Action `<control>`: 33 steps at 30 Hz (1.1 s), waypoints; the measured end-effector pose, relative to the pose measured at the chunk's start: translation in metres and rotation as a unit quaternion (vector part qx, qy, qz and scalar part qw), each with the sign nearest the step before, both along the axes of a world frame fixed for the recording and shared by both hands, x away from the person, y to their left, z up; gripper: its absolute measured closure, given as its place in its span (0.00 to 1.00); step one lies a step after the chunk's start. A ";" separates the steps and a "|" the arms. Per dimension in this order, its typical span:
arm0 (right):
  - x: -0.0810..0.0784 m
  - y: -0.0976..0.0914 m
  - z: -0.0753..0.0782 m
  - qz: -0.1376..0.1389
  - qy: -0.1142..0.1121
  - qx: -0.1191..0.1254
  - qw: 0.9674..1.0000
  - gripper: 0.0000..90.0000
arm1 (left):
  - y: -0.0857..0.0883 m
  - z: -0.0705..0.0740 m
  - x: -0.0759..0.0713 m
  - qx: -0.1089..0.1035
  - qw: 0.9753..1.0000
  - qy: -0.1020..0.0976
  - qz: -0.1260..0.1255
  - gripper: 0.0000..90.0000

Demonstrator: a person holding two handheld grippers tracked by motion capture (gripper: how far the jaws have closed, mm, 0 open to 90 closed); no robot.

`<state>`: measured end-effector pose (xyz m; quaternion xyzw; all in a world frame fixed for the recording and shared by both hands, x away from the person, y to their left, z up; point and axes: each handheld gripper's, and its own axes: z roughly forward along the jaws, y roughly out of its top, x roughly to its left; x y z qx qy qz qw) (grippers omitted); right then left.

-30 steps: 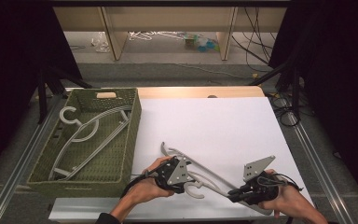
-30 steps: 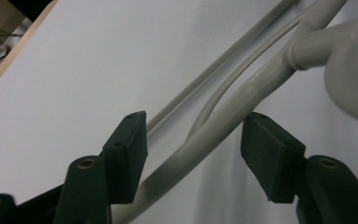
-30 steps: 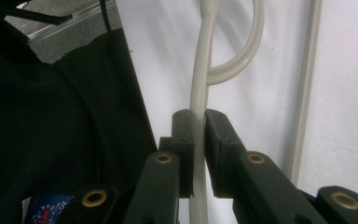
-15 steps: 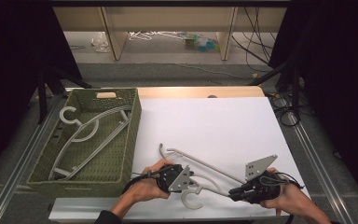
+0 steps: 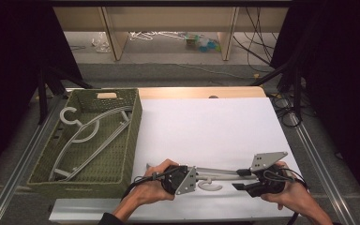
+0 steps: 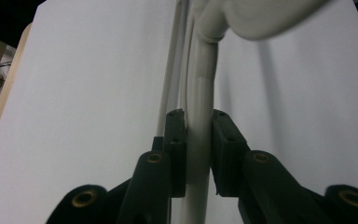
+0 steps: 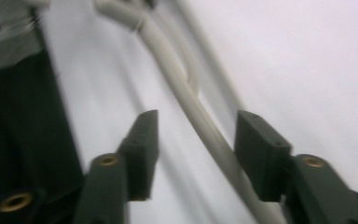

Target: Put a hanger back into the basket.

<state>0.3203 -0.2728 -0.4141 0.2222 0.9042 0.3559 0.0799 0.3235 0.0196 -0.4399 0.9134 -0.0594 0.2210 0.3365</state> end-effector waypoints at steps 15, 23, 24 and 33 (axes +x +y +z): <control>0.002 -0.008 0.013 -0.076 -0.040 0.058 0.995 0.42 | 0.012 0.025 0.020 -0.091 0.972 0.146 0.162 0.88; 0.000 -0.004 0.007 -0.064 -0.020 0.058 0.996 0.41 | 0.032 0.046 0.025 -0.151 0.946 0.201 0.205 0.88; -0.001 -0.003 0.005 -0.064 -0.019 0.057 0.996 0.41 | 0.034 0.049 0.025 -0.163 0.941 0.207 0.212 0.88; -0.002 -0.002 0.001 -0.058 -0.015 0.053 0.997 0.41 | 0.059 0.088 0.012 -0.234 0.922 0.223 0.212 0.88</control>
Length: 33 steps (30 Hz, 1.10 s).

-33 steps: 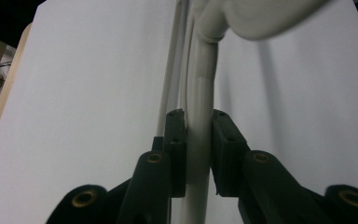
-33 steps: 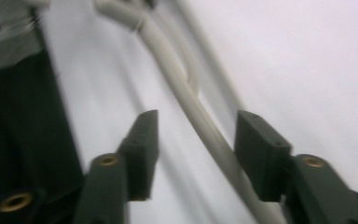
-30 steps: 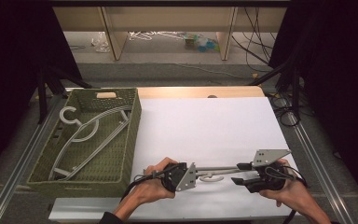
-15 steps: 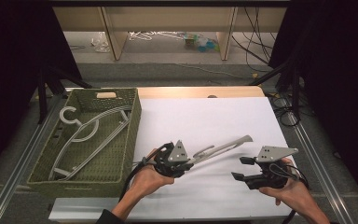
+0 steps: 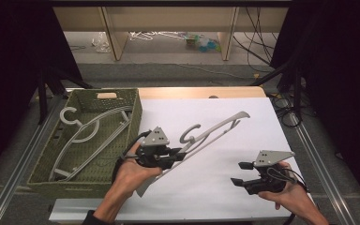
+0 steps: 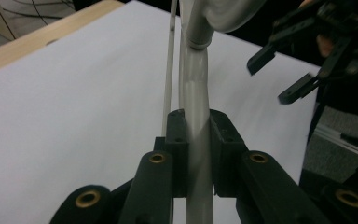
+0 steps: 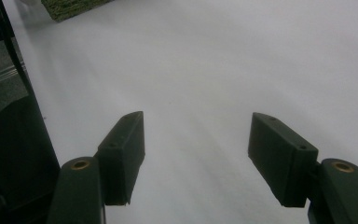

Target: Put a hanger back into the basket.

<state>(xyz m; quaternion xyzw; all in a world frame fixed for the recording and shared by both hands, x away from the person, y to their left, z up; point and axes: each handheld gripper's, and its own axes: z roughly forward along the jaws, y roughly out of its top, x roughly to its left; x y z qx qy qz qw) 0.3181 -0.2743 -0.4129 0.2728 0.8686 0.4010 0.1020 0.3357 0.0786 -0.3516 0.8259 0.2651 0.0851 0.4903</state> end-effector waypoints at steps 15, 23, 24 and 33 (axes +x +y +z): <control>-0.001 -0.002 -0.002 0.000 0.013 -0.001 1.000 0.40 | 0.078 0.073 -0.003 -0.038 0.997 -0.028 0.056 0.88; 0.001 -0.004 -0.005 0.000 0.009 0.000 1.000 0.39 | 0.124 0.078 0.019 -0.010 0.992 -0.034 0.122 0.88; 0.001 -0.004 -0.005 -0.002 0.008 0.000 1.000 0.39 | 0.129 0.076 0.022 -0.009 0.991 -0.032 0.130 0.88; 0.002 -0.004 -0.008 -0.009 0.015 -0.001 1.000 0.33 | 0.171 0.055 0.040 0.009 0.987 -0.034 0.159 0.88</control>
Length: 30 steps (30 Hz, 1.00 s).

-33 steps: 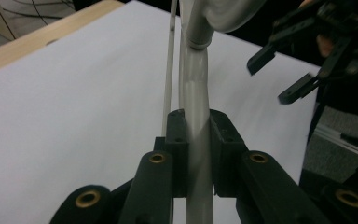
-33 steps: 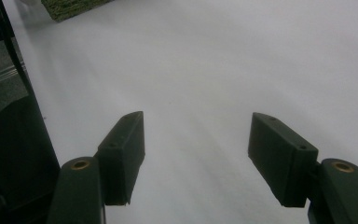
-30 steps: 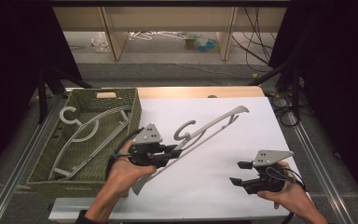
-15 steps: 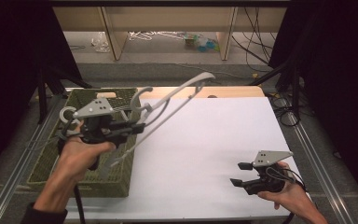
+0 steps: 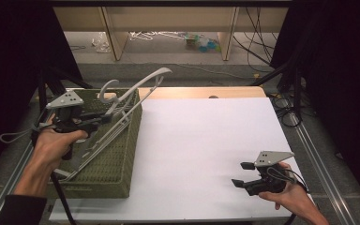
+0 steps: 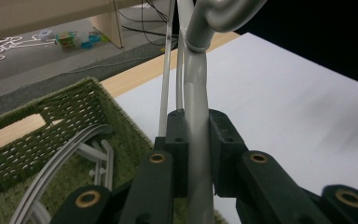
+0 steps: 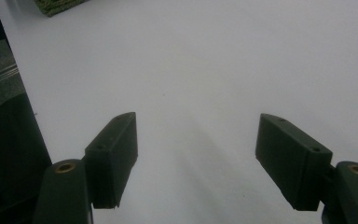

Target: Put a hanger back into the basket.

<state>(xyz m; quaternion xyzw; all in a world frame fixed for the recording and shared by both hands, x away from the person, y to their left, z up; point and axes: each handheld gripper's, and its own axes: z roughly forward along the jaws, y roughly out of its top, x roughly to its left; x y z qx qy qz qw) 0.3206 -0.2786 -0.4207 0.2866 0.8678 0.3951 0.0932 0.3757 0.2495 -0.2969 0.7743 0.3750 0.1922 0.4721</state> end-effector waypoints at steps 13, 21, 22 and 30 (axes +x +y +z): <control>0.000 0.001 0.000 -0.007 0.005 0.000 1.000 0.29 | 0.041 -0.017 0.011 0.004 0.999 0.013 0.037 0.88; 0.000 0.001 -0.002 -0.005 0.003 -0.002 1.000 0.29 | 0.067 -0.030 0.012 0.016 0.998 0.014 0.063 0.88; 0.000 0.001 -0.002 -0.005 0.002 -0.003 1.000 0.29 | 0.069 -0.032 0.012 0.015 0.998 0.017 0.063 0.88; 0.001 0.001 -0.002 -0.005 0.004 -0.003 1.000 0.29 | 0.080 -0.047 0.007 0.014 0.997 0.032 0.068 0.88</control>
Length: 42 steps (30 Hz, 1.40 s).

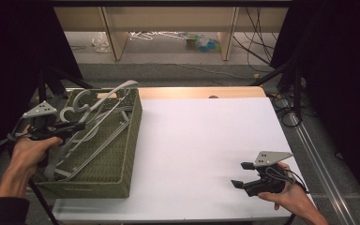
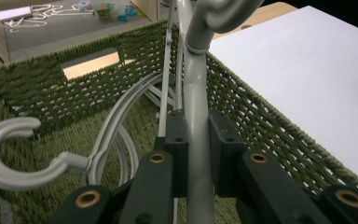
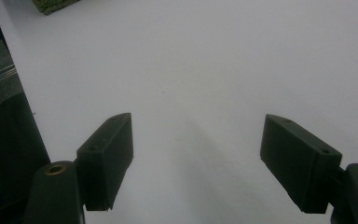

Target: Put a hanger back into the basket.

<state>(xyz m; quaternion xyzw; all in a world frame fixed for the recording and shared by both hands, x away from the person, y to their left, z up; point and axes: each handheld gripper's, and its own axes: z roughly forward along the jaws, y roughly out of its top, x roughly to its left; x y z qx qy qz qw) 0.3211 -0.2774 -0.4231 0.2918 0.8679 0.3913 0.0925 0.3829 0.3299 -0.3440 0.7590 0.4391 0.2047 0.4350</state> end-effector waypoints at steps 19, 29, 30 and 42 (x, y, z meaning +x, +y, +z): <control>0.001 0.000 -0.002 -0.001 0.003 -0.006 1.000 0.29 | 0.017 -0.021 -0.007 -0.018 0.999 0.037 0.014 0.88; 0.001 0.001 -0.003 -0.003 0.008 -0.008 1.000 0.29 | 0.010 -0.037 0.003 -0.011 0.997 0.078 0.007 0.88; 0.001 0.001 -0.003 -0.003 0.004 -0.010 1.000 0.29 | 0.010 -0.040 0.005 -0.020 0.996 0.087 0.008 0.88; 0.000 0.000 -0.003 -0.002 0.007 -0.014 1.000 0.29 | 0.020 -0.055 0.012 0.025 0.989 0.119 0.083 0.78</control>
